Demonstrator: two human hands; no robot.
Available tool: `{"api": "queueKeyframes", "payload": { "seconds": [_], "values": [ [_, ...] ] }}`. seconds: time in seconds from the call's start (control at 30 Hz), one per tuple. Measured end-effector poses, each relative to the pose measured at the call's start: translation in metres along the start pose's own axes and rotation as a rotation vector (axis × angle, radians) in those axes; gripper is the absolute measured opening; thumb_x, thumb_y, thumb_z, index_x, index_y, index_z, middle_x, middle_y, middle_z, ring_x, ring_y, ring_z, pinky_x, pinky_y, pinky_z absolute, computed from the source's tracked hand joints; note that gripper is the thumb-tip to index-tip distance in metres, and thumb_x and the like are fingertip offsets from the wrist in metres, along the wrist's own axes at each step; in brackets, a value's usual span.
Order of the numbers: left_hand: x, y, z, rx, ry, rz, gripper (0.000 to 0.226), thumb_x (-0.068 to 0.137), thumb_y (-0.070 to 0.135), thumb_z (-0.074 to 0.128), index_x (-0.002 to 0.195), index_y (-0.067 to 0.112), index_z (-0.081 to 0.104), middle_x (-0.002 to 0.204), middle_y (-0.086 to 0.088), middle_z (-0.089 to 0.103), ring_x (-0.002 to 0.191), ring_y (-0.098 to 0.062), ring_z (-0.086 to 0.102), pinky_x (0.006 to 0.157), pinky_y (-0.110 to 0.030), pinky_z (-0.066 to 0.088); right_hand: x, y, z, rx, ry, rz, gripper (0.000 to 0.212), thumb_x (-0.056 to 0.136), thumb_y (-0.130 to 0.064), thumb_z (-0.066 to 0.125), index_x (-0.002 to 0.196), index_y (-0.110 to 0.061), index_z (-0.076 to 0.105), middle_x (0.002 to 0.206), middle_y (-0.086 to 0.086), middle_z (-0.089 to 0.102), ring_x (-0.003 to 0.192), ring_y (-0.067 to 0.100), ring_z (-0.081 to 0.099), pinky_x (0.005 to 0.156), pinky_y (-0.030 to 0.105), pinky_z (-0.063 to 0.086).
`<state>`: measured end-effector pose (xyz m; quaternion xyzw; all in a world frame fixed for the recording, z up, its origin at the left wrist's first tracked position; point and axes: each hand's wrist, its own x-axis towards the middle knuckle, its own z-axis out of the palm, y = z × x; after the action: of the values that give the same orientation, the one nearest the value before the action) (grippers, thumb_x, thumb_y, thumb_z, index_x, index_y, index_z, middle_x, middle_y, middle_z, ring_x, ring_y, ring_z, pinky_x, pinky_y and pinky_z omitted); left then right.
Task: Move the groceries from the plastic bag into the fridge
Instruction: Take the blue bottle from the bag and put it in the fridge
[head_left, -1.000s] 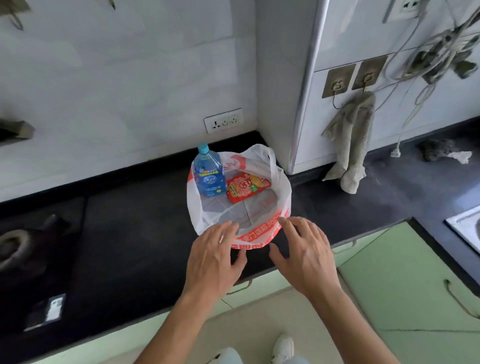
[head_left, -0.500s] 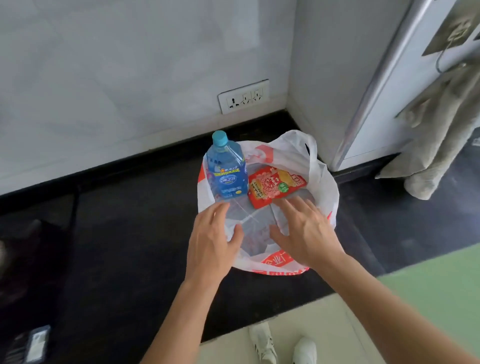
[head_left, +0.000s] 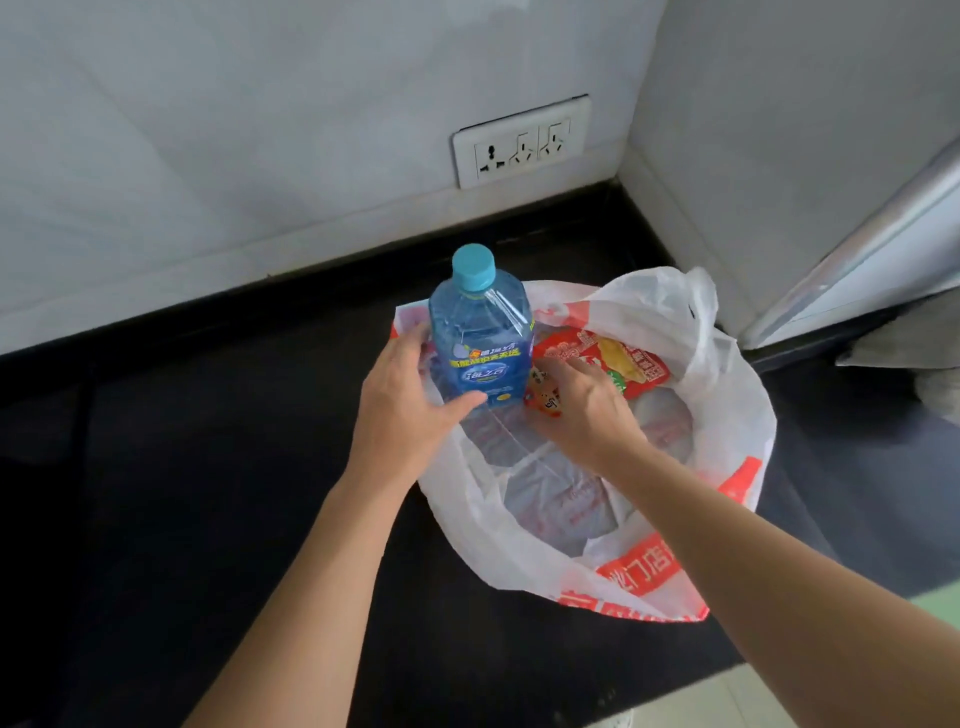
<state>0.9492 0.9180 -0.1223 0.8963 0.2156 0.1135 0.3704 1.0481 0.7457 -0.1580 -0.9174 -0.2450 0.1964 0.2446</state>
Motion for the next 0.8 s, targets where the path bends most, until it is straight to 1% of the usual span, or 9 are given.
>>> {"api": "queueKeyframes", "payload": {
  "seconds": [0.13, 0.2, 0.23, 0.3, 0.37, 0.53, 0.63, 0.73, 0.8],
  "values": [
    [0.019, -0.008, -0.001, -0.083, -0.093, 0.054, 0.075, 0.067, 0.028, 0.09, 0.128, 0.019, 0.048, 0.124, 0.005, 0.063, 0.114, -0.006, 0.061, 0.092, -0.018, 0.053, 0.011, 0.001, 0.007, 0.022, 0.026, -0.02, 0.046, 0.089, -0.033, 0.071, 0.131, -0.016, 0.06, 0.123, 0.011, 0.063, 0.114, 0.033, 0.054, 0.093, 0.041, 0.043],
    [0.026, -0.007, -0.001, -0.141, -0.129, 0.03, 0.076, 0.067, 0.027, 0.09, 0.13, 0.02, 0.047, 0.125, 0.004, 0.062, 0.113, -0.006, 0.062, 0.086, -0.011, 0.052, 0.013, 0.002, 0.011, 0.007, 0.024, -0.018, 0.043, 0.09, -0.035, 0.07, 0.128, -0.016, 0.062, 0.123, 0.01, 0.063, 0.114, 0.032, 0.053, 0.095, 0.042, 0.042],
    [0.03, -0.008, -0.001, -0.178, -0.153, 0.009, 0.079, 0.068, 0.027, 0.09, 0.132, 0.021, 0.046, 0.126, 0.005, 0.061, 0.113, -0.006, 0.062, 0.084, -0.01, 0.053, 0.014, 0.004, 0.014, 0.002, 0.032, -0.018, 0.041, 0.09, -0.035, 0.069, 0.126, -0.016, 0.063, 0.121, 0.01, 0.063, 0.113, 0.032, 0.052, 0.094, 0.042, 0.042],
    [0.036, -0.009, 0.0, -0.24, -0.198, -0.016, 0.085, 0.067, 0.027, 0.091, 0.137, 0.022, 0.044, 0.128, 0.005, 0.06, 0.117, -0.009, 0.061, 0.087, -0.019, 0.055, 0.015, 0.005, 0.018, -0.004, 0.058, -0.016, 0.039, 0.09, -0.036, 0.068, 0.122, -0.016, 0.065, 0.116, 0.009, 0.065, 0.108, 0.034, 0.053, 0.091, 0.043, 0.042],
    [0.04, -0.012, -0.001, -0.284, -0.212, -0.03, 0.085, 0.064, 0.026, 0.093, 0.135, 0.023, 0.046, 0.126, 0.005, 0.062, 0.117, -0.011, 0.062, 0.089, -0.028, 0.058, 0.014, 0.004, 0.022, -0.013, 0.082, -0.015, 0.039, 0.09, -0.039, 0.067, 0.121, -0.015, 0.065, 0.113, 0.008, 0.066, 0.105, 0.034, 0.053, 0.087, 0.043, 0.043],
    [0.036, -0.001, 0.001, -0.373, -0.156, -0.066, 0.07, 0.064, 0.013, 0.091, 0.122, 0.022, 0.053, 0.114, 0.011, 0.066, 0.109, -0.003, 0.064, 0.081, -0.02, 0.058, 0.012, 0.001, 0.024, -0.025, 0.084, 0.012, 0.048, 0.091, -0.048, 0.065, 0.126, -0.016, 0.06, 0.119, 0.007, 0.064, 0.108, 0.031, 0.05, 0.09, 0.043, 0.042],
    [0.03, 0.005, -0.002, -0.392, -0.157, -0.081, 0.07, 0.064, 0.015, 0.092, 0.123, 0.02, 0.055, 0.115, 0.009, 0.068, 0.108, -0.005, 0.066, 0.082, -0.025, 0.059, 0.007, 0.0, 0.018, -0.004, 0.043, 0.002, 0.053, 0.089, -0.053, 0.067, 0.128, -0.017, 0.058, 0.119, 0.005, 0.063, 0.109, 0.028, 0.051, 0.094, 0.042, 0.042],
    [0.023, 0.017, -0.008, -0.415, -0.163, -0.07, 0.069, 0.065, 0.014, 0.091, 0.124, 0.021, 0.055, 0.115, 0.009, 0.068, 0.109, -0.005, 0.065, 0.082, -0.024, 0.059, -0.003, 0.002, 0.009, 0.073, 0.011, -0.013, 0.054, 0.088, -0.052, 0.069, 0.13, -0.02, 0.057, 0.121, 0.004, 0.065, 0.114, 0.03, 0.054, 0.1, 0.047, 0.044],
    [0.019, 0.03, -0.015, -0.438, -0.162, -0.055, 0.068, 0.065, 0.013, 0.09, 0.122, 0.024, 0.056, 0.114, 0.01, 0.068, 0.108, -0.005, 0.066, 0.081, -0.023, 0.059, -0.013, 0.002, -0.001, 0.147, 0.011, -0.023, 0.052, 0.085, -0.056, 0.067, 0.124, -0.023, 0.058, 0.116, 0.001, 0.068, 0.108, 0.029, 0.059, 0.095, 0.05, 0.049]
  ]
}}
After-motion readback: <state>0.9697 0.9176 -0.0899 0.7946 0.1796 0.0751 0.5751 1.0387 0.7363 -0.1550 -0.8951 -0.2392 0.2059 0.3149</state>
